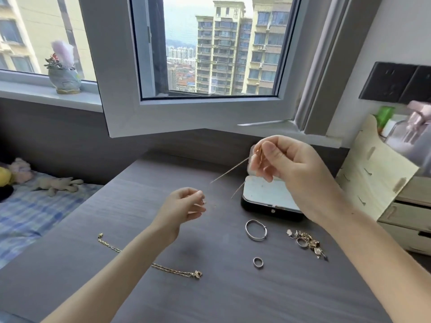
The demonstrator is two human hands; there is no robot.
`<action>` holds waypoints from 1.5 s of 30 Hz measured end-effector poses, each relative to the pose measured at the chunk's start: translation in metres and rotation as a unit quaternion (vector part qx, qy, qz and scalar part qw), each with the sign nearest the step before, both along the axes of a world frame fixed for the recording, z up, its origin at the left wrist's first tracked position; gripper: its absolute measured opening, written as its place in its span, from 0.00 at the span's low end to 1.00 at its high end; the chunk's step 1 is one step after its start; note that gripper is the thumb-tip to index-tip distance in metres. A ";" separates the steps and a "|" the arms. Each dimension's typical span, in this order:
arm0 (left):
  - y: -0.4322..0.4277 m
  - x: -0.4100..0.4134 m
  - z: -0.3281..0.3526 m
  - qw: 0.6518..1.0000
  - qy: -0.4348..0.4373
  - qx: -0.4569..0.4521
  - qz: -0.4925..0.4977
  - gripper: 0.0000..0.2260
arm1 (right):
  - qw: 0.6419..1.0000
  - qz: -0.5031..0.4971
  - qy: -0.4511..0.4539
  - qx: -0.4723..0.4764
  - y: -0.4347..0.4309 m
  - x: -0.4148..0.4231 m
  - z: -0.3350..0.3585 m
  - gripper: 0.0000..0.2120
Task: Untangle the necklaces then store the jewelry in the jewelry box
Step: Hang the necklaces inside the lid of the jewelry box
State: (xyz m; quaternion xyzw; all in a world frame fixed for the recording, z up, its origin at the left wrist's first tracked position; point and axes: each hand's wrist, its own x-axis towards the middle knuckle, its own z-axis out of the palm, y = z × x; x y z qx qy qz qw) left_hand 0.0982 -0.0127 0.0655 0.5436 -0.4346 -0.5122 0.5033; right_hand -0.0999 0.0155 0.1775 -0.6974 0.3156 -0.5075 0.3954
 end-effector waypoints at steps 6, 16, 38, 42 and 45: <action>-0.022 -0.010 0.023 0.991 0.035 0.120 -0.046 0.17 | 0.997 0.043 0.066 0.009 0.020 -0.053 0.009 0.10; -0.036 -0.051 0.081 0.979 0.122 -0.042 -0.161 0.07 | 0.922 0.069 0.375 0.065 0.023 -0.080 -0.064 0.09; -0.010 -0.110 0.166 0.905 -0.076 -0.103 -0.405 0.19 | 0.984 0.066 0.040 0.162 -0.006 -0.075 0.021 0.08; -0.014 -0.115 0.177 0.908 -0.196 -0.144 -0.340 0.15 | 0.979 -0.014 0.152 0.136 -0.012 -0.081 0.032 0.05; -0.018 -0.121 0.182 0.907 -0.228 -0.169 -0.311 0.12 | 0.972 -0.033 0.194 0.125 -0.016 -0.086 0.045 0.06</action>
